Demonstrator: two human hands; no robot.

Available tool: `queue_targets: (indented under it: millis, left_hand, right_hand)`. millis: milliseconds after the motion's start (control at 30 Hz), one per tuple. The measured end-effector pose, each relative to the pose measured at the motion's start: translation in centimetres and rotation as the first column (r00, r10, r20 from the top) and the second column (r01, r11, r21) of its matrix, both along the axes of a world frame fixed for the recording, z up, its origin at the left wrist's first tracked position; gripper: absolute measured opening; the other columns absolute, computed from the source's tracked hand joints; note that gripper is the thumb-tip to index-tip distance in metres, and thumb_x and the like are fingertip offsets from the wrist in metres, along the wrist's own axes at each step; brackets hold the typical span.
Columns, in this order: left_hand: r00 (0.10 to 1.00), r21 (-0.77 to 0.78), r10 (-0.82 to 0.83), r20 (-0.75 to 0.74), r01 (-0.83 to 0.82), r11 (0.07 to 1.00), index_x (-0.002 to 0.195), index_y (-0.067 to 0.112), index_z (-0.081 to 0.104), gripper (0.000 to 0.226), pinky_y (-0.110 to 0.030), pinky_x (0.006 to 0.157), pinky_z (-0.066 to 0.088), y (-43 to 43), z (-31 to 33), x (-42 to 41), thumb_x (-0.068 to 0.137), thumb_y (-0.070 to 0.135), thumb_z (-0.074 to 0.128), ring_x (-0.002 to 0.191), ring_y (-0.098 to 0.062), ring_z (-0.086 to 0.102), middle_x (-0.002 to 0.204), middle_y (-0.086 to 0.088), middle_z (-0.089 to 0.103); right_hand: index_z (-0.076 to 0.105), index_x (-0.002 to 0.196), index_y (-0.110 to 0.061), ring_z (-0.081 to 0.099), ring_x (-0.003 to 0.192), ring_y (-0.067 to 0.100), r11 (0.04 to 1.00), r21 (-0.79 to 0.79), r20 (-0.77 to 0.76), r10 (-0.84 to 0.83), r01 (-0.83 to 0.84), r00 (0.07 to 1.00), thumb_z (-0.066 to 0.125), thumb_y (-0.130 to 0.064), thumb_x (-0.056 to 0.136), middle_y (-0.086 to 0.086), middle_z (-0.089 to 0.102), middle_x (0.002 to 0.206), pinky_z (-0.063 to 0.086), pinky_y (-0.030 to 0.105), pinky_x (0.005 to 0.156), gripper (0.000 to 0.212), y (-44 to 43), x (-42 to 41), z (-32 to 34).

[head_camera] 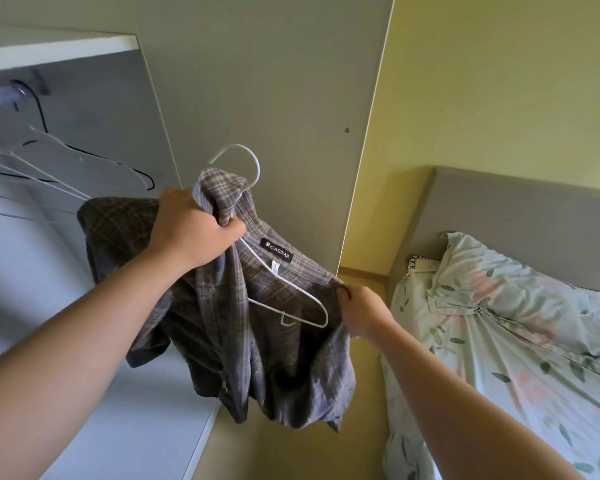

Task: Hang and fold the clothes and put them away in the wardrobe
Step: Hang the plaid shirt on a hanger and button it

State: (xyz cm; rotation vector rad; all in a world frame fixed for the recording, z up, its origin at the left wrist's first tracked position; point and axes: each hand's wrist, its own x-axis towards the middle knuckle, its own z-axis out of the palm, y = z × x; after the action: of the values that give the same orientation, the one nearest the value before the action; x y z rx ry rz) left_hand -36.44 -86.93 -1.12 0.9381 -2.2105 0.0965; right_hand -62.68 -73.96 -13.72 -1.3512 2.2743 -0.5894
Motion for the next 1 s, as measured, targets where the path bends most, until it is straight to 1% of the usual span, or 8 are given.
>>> queue_targets:
  millis: [67,233,433,567,700,833,900,1000]
  left_hand:
    - [0.999,0.002,0.047,0.022,-0.047,0.999,0.049,0.009,0.038,0.038,-0.035,0.065,0.047,0.0,-0.8,0.1,0.077,0.026,0.057,0.045,-0.022,0.048,0.042,0.004,0.045]
    - [0.99,0.05,0.134,-0.04,-0.132,0.99,0.046,0.013,0.039,0.043,-0.015,0.038,0.031,0.5,-2.6,0.0,0.075,0.035,0.063,0.032,-0.004,0.042,0.035,0.007,0.042]
    - [0.967,0.179,0.252,-0.042,-0.241,0.954,0.067,0.012,0.057,0.045,-0.027,0.048,0.032,1.9,-3.5,-1.5,0.087,0.052,0.064,0.052,-0.027,0.054,0.051,0.004,0.051]
    - [0.968,0.35,0.097,-0.233,-0.01,0.937,0.077,0.018,0.063,0.04,-0.038,0.071,0.054,2.1,-2.8,-0.7,0.086,0.057,0.061,0.076,-0.023,0.066,0.073,0.002,0.067]
    - [0.94,0.365,-0.089,-0.328,0.213,0.906,0.065,0.031,0.053,0.033,-0.026,0.068,0.044,2.5,-2.8,0.4,0.091,0.038,0.071,0.072,-0.006,0.061,0.069,0.015,0.059]
    - [0.939,0.388,-0.077,-0.336,0.213,0.897,0.071,0.042,0.062,0.024,-0.007,0.069,0.042,2.3,-3.4,0.9,0.084,0.029,0.076,0.08,0.006,0.063,0.077,0.023,0.066]
    - [0.936,0.448,-0.025,-0.351,0.191,0.874,0.076,0.04,0.065,0.013,-0.01,0.071,0.045,1.8,-3.9,1.5,0.081,0.032,0.074,0.081,0.006,0.064,0.08,0.019,0.068]
    - [0.947,0.433,0.087,-0.31,0.059,0.899,0.092,0.027,0.07,0.011,-0.021,0.071,0.05,1.1,-5.0,3.9,0.084,0.02,0.071,0.08,-0.002,0.066,0.084,0.009,0.072]
  right_hand:
    - [0.064,0.101,-0.013,0.066,0.081,0.033,0.996,-0.072,0.002,-0.047,0.047,0.999,0.037,-0.037,0.107,0.008,0.068,0.09,0.055,0.036,0.072,0.037,-0.4,-0.1,1.0]
    - [0.058,0.085,-0.018,0.057,0.076,0.025,0.972,-0.235,0.029,-0.005,0.012,1.0,0.043,-0.038,0.105,-0.001,0.059,0.078,0.036,0.029,0.061,0.032,-2.0,1.7,5.5]
    - [0.063,0.078,-0.015,0.057,0.061,0.012,0.888,-0.456,0.268,0.201,-0.06,0.942,0.059,-0.04,0.098,0.0,0.066,0.07,0.045,0.029,0.057,0.033,-2.2,7.2,10.1]
    - [0.066,0.102,-0.025,0.06,0.09,0.018,0.884,-0.254,-0.001,0.406,-0.393,0.914,0.065,-0.04,0.094,-0.002,0.064,0.097,0.053,0.037,0.081,0.017,-1.2,7.6,9.1]
    - [0.061,0.124,-0.032,0.04,0.115,0.027,0.911,-0.272,-0.432,0.173,-0.311,0.885,0.058,-0.046,0.096,0.001,0.05,0.121,0.033,0.043,0.098,0.031,-1.2,7.4,8.1]
    - [0.042,0.1,-0.024,0.06,0.083,0.031,0.909,-0.246,-0.156,0.306,-0.337,0.939,0.044,-0.045,0.104,-0.002,0.061,0.083,0.046,0.047,0.09,0.021,-2.3,8.2,8.3]
    - [0.036,0.093,-0.025,0.058,0.07,0.032,0.897,-0.306,-0.161,0.282,-0.319,0.946,0.043,-0.045,0.105,-0.005,0.056,0.071,0.048,0.044,0.074,0.025,-2.7,8.8,8.1]
    - [0.038,0.092,-0.024,0.057,0.063,0.026,0.887,-0.389,-0.189,0.186,-0.247,0.964,0.044,-0.045,0.105,-0.007,0.057,0.068,0.049,0.045,0.077,0.025,-3.3,9.5,8.0]
